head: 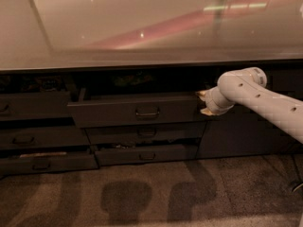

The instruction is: Open top drawer

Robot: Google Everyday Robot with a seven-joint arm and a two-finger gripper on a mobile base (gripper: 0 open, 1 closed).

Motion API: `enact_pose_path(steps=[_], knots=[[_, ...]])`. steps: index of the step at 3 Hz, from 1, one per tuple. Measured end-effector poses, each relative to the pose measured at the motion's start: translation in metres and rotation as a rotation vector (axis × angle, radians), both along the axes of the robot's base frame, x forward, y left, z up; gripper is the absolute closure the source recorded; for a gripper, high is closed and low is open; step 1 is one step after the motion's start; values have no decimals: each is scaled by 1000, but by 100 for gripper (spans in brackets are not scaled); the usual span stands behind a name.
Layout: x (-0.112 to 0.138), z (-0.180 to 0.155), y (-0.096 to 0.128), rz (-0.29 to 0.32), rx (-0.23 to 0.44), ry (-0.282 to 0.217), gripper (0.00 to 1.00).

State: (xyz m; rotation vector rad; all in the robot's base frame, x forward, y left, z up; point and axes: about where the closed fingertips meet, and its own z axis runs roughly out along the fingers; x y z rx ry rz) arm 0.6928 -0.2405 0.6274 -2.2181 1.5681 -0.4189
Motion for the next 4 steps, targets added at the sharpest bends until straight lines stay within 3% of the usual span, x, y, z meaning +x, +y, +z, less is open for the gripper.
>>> enact_pose_path(steps=[4], knots=[[-13, 1, 0, 14, 4, 8, 100]])
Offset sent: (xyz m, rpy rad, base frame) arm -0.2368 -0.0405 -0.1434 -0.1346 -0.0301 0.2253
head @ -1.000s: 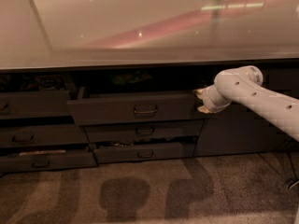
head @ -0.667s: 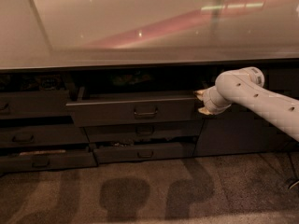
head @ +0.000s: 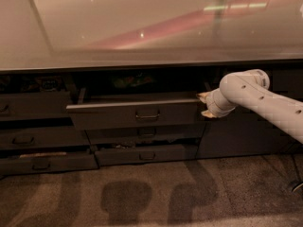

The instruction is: Open top drawer

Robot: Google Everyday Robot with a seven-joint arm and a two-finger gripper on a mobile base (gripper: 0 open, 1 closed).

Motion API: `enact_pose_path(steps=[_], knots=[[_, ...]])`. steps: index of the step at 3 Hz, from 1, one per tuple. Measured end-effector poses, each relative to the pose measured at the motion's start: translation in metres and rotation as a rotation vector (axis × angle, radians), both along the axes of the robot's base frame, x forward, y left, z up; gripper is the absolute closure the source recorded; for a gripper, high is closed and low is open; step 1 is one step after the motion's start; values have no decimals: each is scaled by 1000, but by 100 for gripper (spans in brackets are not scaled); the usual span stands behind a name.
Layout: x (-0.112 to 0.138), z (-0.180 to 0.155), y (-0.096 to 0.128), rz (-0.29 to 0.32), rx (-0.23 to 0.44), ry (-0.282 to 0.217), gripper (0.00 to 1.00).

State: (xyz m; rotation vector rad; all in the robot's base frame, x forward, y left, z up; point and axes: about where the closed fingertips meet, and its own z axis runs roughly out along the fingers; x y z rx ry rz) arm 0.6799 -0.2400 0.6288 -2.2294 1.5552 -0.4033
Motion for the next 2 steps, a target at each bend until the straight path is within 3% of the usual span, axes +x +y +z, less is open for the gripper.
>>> enact_pose_path(steps=[2], knots=[[-16, 8, 8, 33, 29, -15, 100]])
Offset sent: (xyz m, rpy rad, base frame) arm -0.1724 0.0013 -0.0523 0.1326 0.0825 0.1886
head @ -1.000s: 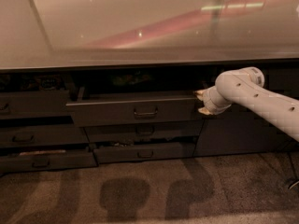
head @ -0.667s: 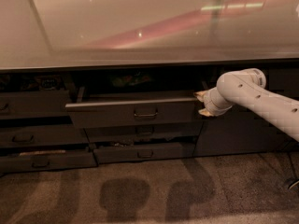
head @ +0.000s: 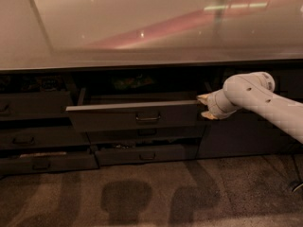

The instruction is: Open top drawer

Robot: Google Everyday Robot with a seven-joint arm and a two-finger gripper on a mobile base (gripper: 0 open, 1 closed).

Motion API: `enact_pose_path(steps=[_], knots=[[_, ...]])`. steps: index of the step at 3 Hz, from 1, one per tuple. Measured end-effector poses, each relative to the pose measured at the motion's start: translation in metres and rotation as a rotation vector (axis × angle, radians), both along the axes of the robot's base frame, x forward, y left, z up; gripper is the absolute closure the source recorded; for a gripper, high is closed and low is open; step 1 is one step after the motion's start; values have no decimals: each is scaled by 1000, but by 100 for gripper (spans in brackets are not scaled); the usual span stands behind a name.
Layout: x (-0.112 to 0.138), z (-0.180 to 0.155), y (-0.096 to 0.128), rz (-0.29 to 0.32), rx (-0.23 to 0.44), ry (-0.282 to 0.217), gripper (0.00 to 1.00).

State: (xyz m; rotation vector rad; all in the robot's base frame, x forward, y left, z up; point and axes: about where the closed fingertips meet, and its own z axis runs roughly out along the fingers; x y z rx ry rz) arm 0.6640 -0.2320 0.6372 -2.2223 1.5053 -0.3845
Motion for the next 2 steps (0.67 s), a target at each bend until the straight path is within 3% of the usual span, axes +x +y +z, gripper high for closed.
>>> enact_pose_path(steps=[2], knots=[[-9, 0, 0, 9, 6, 3, 100]])
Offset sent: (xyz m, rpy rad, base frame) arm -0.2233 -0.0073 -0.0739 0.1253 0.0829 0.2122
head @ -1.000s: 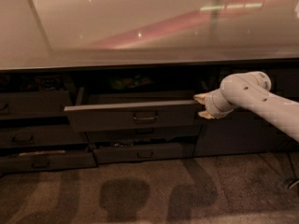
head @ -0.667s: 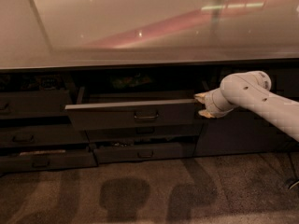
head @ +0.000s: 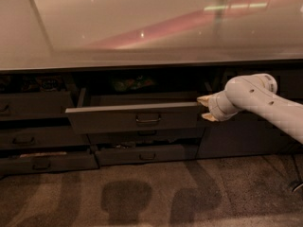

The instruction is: Open top drawer

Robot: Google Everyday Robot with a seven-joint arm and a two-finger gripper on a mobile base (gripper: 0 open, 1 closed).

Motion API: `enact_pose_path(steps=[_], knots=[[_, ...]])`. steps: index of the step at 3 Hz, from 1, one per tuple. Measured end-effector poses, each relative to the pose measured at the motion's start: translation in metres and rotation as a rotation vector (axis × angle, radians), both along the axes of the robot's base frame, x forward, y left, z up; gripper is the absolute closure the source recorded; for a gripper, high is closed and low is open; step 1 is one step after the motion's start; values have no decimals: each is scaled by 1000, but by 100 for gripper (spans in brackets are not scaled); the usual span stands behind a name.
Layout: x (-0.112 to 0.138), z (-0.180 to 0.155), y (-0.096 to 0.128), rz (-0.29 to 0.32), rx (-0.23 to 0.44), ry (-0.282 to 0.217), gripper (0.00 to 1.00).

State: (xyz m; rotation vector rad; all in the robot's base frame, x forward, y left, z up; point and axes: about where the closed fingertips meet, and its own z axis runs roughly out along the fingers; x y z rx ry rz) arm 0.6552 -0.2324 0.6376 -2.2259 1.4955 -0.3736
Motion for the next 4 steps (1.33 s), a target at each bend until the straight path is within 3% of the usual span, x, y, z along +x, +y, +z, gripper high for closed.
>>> enact_pose_path(steps=[2, 4], knots=[[-9, 0, 0, 9, 3, 2, 100], [-9, 0, 0, 9, 3, 2, 59]])
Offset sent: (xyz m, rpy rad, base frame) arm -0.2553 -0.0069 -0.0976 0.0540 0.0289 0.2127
